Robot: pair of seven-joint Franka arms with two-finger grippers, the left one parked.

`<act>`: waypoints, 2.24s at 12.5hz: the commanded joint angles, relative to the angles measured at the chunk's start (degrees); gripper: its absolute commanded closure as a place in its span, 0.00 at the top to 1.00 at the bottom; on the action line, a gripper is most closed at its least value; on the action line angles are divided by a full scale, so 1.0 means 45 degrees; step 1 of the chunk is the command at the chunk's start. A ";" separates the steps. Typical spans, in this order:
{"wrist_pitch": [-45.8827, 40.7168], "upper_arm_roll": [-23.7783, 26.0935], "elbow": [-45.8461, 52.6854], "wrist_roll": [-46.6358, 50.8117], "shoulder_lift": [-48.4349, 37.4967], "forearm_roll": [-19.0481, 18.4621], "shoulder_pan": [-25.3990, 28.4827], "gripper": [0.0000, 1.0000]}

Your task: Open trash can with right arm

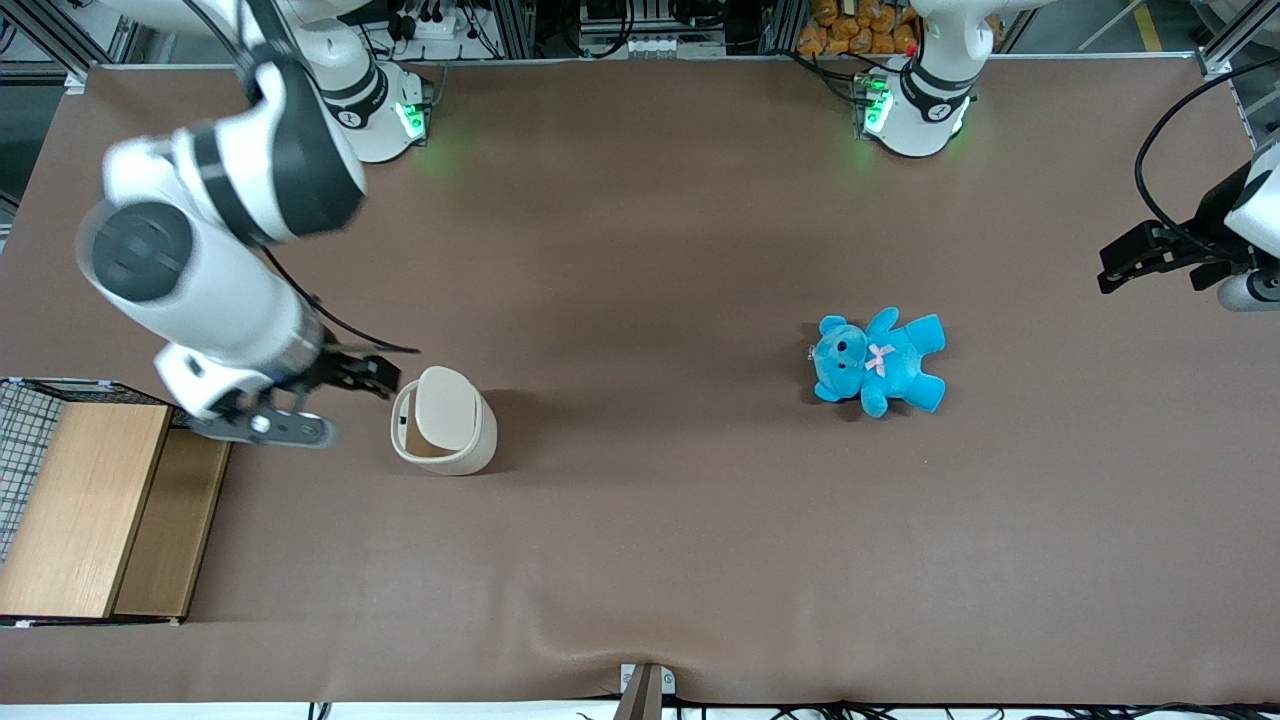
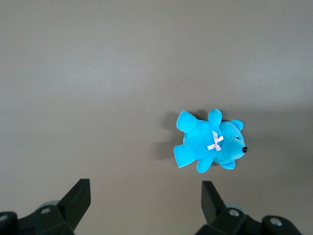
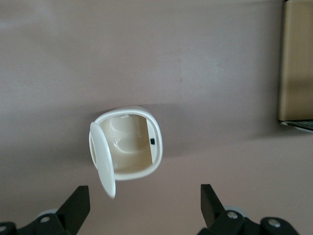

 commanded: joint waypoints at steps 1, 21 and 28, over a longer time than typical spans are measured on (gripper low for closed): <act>-0.1039 0.0091 0.0056 -0.1353 -0.0988 0.0503 -0.0818 1.00; -0.1199 0.0130 -0.4535 -0.3956 -0.6910 0.1364 -0.4064 1.00; -0.1453 0.0189 -0.4105 -0.3820 -0.6812 0.0679 -0.3888 1.00</act>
